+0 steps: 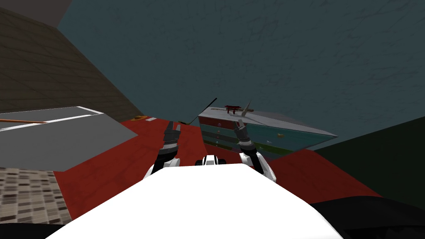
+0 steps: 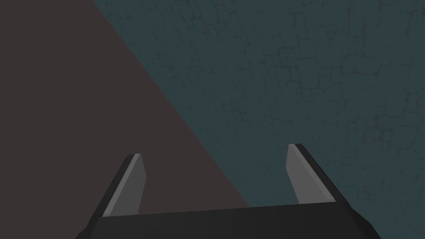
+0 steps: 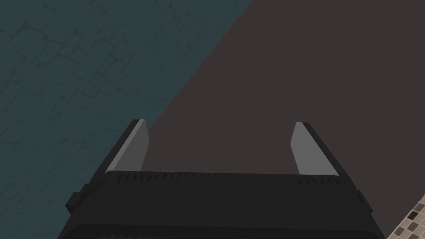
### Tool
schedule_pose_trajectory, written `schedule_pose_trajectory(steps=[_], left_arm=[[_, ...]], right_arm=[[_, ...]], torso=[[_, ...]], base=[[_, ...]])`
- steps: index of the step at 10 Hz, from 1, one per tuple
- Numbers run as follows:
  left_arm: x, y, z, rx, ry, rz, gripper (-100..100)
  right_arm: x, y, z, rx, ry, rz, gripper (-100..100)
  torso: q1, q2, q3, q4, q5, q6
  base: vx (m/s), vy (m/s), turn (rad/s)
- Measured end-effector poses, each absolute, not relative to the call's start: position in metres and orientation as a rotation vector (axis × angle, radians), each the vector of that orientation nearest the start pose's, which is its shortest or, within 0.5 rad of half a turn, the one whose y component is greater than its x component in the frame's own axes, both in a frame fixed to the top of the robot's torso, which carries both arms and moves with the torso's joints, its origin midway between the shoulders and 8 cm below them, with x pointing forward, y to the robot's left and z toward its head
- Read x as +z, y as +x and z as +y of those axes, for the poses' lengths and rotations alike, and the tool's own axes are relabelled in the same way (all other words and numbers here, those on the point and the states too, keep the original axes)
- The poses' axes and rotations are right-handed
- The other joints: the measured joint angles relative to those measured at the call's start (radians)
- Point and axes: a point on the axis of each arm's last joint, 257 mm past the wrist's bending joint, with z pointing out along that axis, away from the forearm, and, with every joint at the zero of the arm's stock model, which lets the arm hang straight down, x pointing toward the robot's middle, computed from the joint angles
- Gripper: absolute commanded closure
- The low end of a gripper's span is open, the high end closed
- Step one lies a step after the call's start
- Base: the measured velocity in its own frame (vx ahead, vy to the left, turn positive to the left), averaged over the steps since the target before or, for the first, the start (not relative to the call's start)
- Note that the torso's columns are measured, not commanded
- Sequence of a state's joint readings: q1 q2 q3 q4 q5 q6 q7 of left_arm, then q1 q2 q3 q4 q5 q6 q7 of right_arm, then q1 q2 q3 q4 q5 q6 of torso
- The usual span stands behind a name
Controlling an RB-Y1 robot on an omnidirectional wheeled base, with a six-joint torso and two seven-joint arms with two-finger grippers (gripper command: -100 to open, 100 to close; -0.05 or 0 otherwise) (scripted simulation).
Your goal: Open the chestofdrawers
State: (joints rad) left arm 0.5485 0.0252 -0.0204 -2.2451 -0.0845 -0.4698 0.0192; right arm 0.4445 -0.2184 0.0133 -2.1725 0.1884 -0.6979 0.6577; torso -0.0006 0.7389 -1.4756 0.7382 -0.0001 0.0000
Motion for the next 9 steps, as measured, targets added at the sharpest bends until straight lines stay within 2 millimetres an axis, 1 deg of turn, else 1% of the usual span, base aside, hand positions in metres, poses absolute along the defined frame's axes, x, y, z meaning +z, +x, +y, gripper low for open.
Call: schedule_pose_trajectory(steps=[9], left_arm=[[-0.015,0.353,0.269,-1.245,-0.684,0.754,0]], right_arm=[[-0.007,0.347,-0.221,0.389,-0.157,0.835,-100]], torso=[[0.0,0.0,0.0,0.0,0.0,0.0]], base=[[0.042,0.028,-0.023]])
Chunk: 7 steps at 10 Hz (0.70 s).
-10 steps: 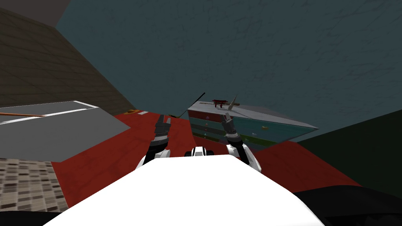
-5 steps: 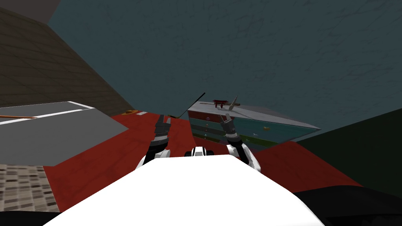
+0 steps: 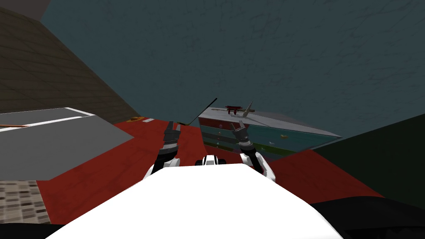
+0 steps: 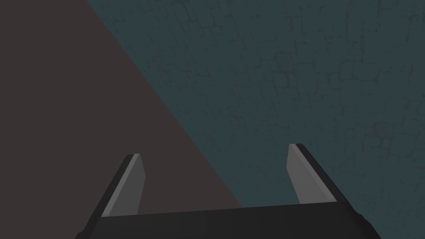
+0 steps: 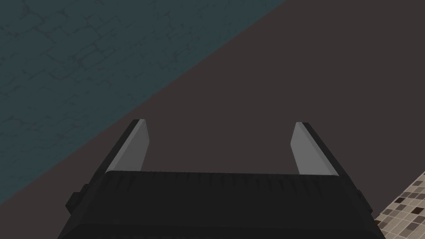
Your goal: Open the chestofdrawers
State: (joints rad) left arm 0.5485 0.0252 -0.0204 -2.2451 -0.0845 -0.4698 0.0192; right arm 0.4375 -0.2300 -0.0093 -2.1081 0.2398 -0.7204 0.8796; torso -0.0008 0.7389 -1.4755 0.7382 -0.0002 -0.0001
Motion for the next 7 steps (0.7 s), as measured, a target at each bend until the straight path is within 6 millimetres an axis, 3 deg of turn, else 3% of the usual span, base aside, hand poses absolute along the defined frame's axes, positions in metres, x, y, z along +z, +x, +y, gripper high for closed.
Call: schedule_pose_trajectory(steps=[7], left_arm=[[-0.015,0.353,0.269,-1.245,-0.684,0.754,0]], right_arm=[[-0.033,0.356,-0.227,0.18,-0.267,0.867,-100]], torso=[[0.001,-0.001,0.0,0.0,0.0,0.0]], base=[[0.045,0.031,-0.028]])
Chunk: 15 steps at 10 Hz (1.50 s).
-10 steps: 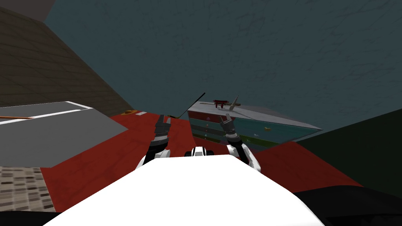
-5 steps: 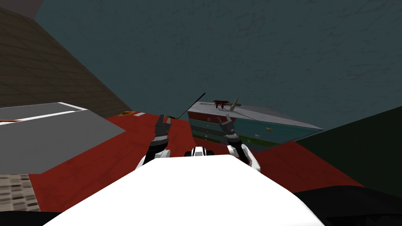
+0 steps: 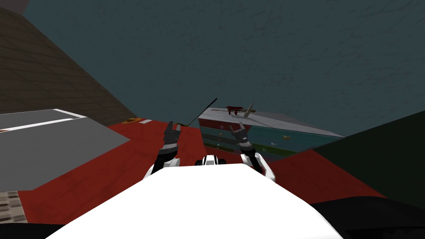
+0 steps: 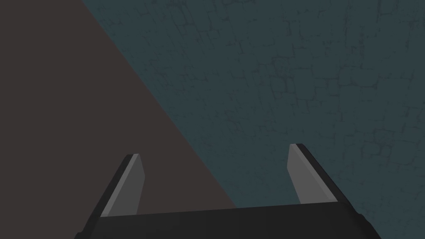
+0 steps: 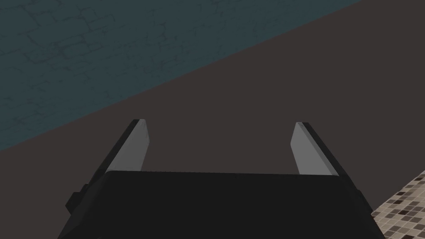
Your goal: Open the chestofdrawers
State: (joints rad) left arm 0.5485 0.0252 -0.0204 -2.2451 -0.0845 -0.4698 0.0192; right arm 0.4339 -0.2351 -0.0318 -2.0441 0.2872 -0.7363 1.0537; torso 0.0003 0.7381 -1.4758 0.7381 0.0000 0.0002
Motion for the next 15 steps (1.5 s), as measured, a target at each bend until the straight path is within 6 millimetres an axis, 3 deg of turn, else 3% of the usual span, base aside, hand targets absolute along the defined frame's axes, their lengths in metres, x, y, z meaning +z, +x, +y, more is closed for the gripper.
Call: schedule_pose_trajectory(steps=[15], left_arm=[[-0.015,0.353,0.269,-1.246,-0.684,0.754,0]], right_arm=[[-0.103,0.369,-0.249,-0.277,-0.532,0.939,-100]], torso=[[-0.001,0.001,0.0,0.0,0.0,0.0]], base=[[0.052,0.033,-0.031]])
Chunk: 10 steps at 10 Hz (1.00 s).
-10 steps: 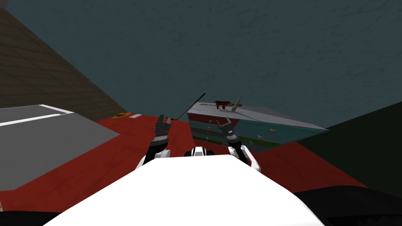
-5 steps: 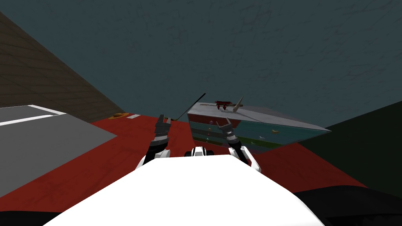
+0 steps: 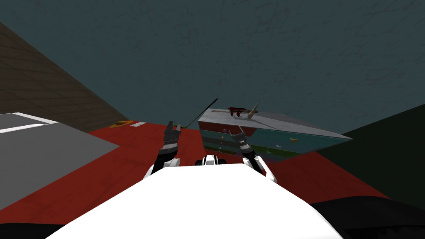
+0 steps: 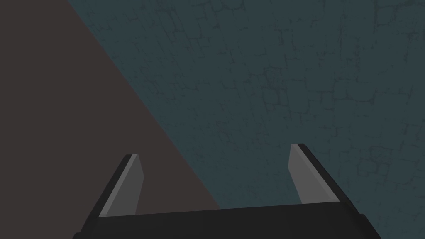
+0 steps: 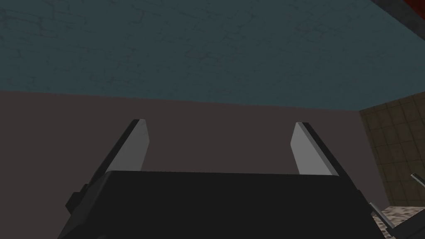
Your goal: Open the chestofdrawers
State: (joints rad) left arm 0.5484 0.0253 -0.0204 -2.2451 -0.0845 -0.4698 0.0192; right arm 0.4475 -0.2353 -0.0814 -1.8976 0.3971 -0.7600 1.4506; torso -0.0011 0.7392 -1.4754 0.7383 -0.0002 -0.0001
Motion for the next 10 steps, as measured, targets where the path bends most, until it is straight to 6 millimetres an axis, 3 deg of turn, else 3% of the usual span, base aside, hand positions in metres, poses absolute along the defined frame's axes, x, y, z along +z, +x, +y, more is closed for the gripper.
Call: schedule_pose_trajectory(steps=[10], left_arm=[[-0.015,0.353,0.269,-1.245,-0.684,0.754,0]], right_arm=[[-0.172,0.37,-0.273,-0.574,-0.742,1.006,-100]], torso=[[0.001,-0.002,-0.001,-0.001,0.0,0.0]], base=[[0.058,0.04,-0.038]])
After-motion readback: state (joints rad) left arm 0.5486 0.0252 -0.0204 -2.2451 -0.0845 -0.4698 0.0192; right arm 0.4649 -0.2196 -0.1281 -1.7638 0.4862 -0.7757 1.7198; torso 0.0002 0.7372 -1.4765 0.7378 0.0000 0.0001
